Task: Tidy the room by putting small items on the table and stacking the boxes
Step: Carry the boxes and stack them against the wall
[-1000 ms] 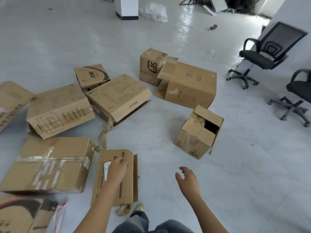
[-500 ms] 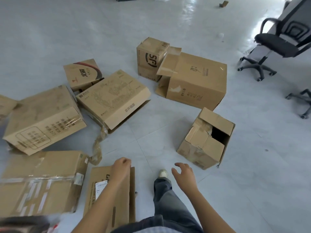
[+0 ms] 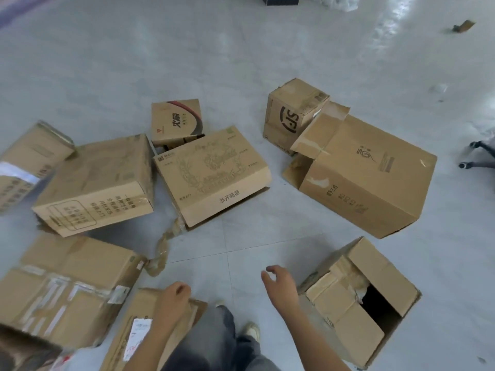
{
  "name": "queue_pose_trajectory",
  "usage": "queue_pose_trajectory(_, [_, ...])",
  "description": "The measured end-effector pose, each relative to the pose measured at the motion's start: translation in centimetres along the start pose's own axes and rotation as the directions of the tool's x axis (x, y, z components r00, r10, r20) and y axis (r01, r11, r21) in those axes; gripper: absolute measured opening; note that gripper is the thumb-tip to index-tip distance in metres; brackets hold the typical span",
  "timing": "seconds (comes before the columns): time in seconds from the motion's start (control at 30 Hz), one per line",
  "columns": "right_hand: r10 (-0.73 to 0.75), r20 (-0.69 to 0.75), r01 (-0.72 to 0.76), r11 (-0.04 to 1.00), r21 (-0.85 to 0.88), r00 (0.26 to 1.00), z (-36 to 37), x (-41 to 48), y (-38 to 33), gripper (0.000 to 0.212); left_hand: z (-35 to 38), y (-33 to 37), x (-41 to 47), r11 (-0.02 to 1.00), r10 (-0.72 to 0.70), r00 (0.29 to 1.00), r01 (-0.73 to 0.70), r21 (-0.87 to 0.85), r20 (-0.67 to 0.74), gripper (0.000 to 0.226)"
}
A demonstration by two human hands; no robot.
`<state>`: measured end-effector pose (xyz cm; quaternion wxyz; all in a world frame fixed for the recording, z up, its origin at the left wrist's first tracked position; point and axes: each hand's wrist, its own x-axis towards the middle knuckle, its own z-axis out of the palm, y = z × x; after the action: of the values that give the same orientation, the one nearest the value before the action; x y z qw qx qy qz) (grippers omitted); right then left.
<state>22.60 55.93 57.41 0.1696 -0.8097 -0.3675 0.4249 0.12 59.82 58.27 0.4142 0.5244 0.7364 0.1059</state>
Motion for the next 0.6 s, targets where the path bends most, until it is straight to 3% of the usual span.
queue_pose_trajectory(0.03, [-0.006, 0.038, 0.006, 1.0, -0.015, 0.999, 0.4, 0.7, -0.3, 0.035, -0.6, -0.7, 1.1, 1.0, -0.01, 0.999, 0.009, -0.021, -0.046, 0.03])
queue_pose_trajectory(0.13, [-0.013, 0.108, 0.021, 0.996, -0.081, 0.994, 1.1, 3.1, -1.5, 0.034, -2.0, -1.7, 3.2, 0.967, -0.238, 0.97, 0.233, -0.101, -0.039, 0.03])
queue_pose_trajectory(0.23, [-0.005, 0.13, 0.021, 0.992, -0.125, 0.992, 0.5, 6.3, -3.4, 0.034, -2.6, -1.5, 6.5, 0.942, -0.305, 0.951, 0.293, -0.164, -0.052, 0.027])
queue_pose_trajectory(0.43, [-0.024, 0.103, 0.04, 0.987, -0.155, 0.994, -1.5, 14.7, -8.8, 0.034, -2.2, 3.1, 15.4, 0.921, -0.33, 0.944, 0.319, -0.223, -0.016, 0.021])
queue_pose_trajectory(0.6, [-0.017, 0.108, 0.029, 0.994, -0.11, 0.994, -0.1, 22.8, -12.1, 0.033, -1.2, 6.1, 23.6, 0.958, -0.244, 0.97, 0.239, -0.156, -0.014, 0.018])
